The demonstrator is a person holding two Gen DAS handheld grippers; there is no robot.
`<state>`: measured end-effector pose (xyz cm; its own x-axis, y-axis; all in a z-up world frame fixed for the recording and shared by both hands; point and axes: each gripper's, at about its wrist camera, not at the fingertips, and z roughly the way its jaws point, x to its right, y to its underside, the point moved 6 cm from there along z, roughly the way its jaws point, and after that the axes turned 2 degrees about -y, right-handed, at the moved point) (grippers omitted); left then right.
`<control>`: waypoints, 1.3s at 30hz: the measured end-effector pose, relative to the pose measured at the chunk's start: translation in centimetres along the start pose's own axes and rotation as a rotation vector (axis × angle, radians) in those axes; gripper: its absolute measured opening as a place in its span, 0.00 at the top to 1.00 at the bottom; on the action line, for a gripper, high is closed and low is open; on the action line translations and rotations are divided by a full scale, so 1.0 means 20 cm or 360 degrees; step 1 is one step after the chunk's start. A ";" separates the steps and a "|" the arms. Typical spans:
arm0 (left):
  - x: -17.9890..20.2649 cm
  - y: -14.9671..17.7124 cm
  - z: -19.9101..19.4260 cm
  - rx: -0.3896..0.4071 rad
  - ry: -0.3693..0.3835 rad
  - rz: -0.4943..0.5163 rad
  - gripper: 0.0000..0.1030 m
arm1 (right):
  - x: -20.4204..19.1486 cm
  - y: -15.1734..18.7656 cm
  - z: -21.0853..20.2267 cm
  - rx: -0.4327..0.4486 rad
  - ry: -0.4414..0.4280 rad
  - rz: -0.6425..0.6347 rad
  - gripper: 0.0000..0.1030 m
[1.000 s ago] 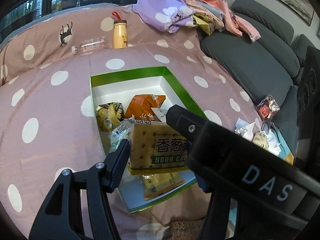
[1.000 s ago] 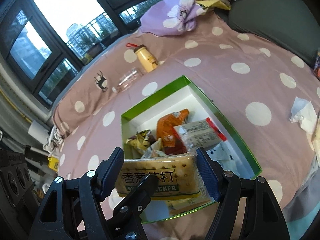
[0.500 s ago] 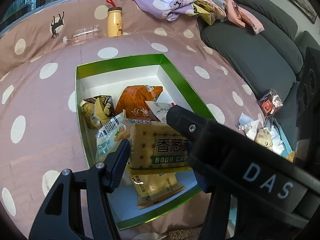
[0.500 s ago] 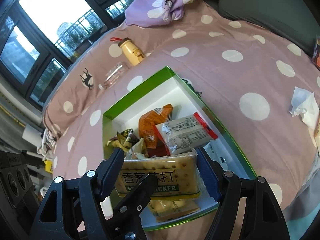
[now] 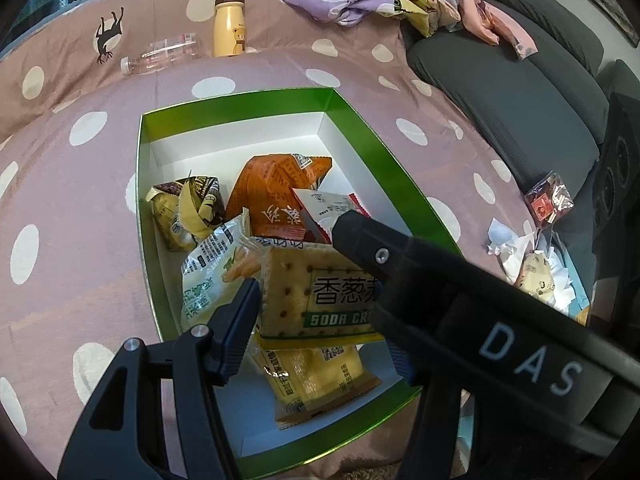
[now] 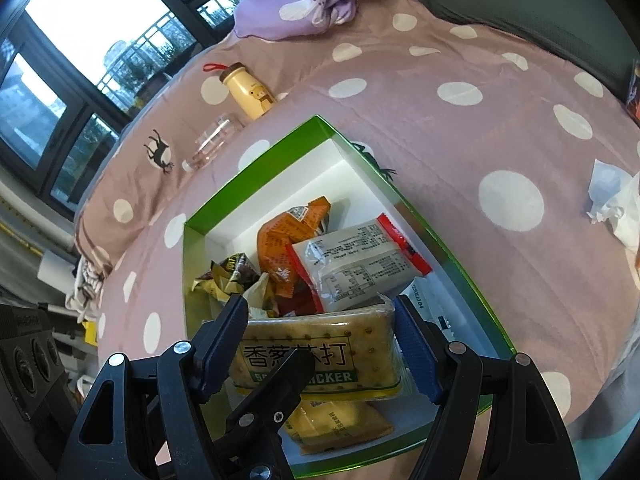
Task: Organize snacks
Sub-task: 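Lower the soda cracker pack into the box and open the right gripper, then raise the open right gripper away from the box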
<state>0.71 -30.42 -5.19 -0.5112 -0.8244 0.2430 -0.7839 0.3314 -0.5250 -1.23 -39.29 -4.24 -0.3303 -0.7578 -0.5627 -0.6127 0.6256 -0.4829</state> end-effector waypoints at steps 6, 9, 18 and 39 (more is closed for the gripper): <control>0.00 0.00 0.02 -0.0010 0.0000 0.0003 0.43 | 0.02 0.00 0.02 -0.0013 0.0008 0.0012 0.26; -0.01 0.00 0.03 -0.0014 -0.0001 0.0005 0.43 | 0.02 0.00 0.03 -0.0017 0.0009 0.0020 0.26; -0.01 0.01 0.04 -0.0023 0.0018 0.0000 0.42 | 0.03 0.00 0.04 -0.0016 0.0034 0.0033 0.24; -0.05 -0.01 -0.27 0.0149 -0.0088 0.0059 0.17 | -0.15 0.00 -0.18 0.0129 -0.0064 -0.0099 0.16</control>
<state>-0.57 -27.16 -0.99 -0.5169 -0.8374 0.1778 -0.7272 0.3200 -0.6073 -2.81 -37.62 -0.08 -0.2632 -0.7888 -0.5555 -0.5704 0.5916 -0.5697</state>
